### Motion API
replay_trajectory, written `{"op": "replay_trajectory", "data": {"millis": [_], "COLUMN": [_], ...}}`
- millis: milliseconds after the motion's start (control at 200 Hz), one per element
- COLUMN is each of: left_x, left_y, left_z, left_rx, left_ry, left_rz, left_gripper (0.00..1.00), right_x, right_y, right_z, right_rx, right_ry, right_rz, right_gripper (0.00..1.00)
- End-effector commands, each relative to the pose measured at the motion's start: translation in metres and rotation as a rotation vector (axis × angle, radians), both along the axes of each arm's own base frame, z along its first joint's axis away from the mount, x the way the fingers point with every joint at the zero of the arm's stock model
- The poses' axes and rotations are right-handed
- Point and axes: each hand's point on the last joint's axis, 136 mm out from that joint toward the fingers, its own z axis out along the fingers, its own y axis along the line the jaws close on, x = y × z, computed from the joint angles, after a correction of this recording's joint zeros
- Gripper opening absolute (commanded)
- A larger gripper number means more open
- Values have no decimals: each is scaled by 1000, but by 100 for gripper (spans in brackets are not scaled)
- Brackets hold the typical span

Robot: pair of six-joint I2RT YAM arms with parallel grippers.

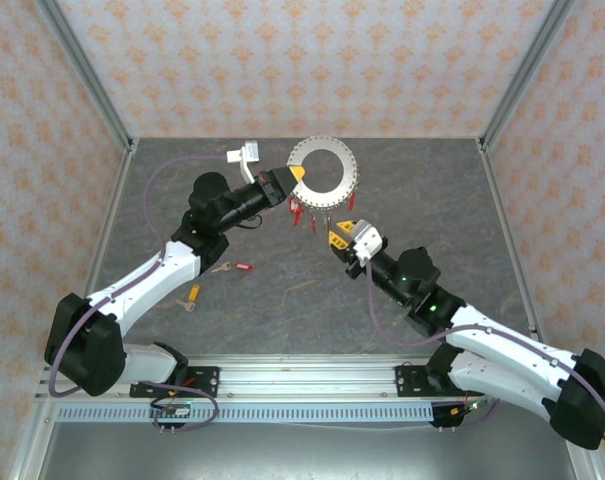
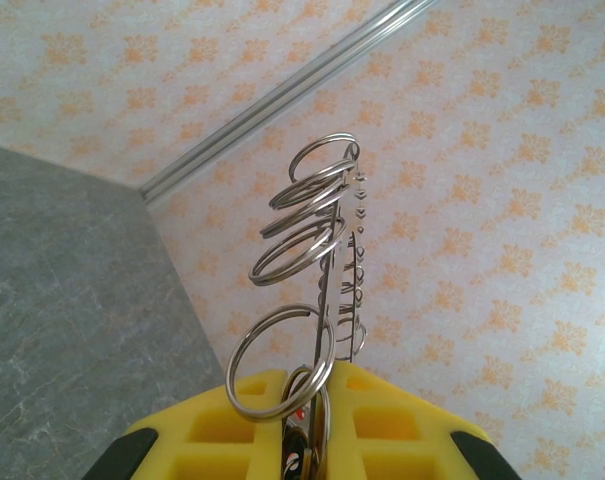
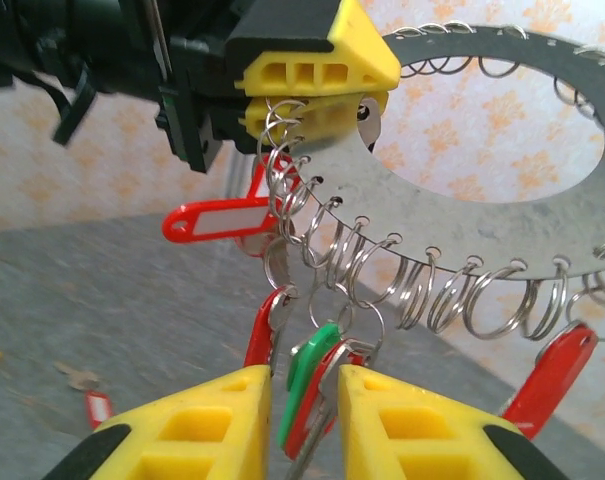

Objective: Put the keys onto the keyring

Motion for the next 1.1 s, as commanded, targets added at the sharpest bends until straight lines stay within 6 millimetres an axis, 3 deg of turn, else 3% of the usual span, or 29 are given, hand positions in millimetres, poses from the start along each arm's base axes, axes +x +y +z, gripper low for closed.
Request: {"op": "replay_trajectory", "data": {"millis": [0, 325, 1096], "left_x": [-9, -10, -13], "left_y": [11, 13, 15], "left_z": [37, 39, 37], "left_rx": [-55, -43, -23], "left_ry": [-113, -110, -97], "left_rz": [29, 36, 39], "left_gripper": [0, 0, 0], "right_x": [7, 12, 22], "right_y": [-7, -10, 7], "right_z": [35, 37, 50], "right_rx": [5, 103, 162], "right_ry": [-195, -172, -145], "right_rz": [-84, -110, -81], "right_gripper": [22, 22, 21]}}
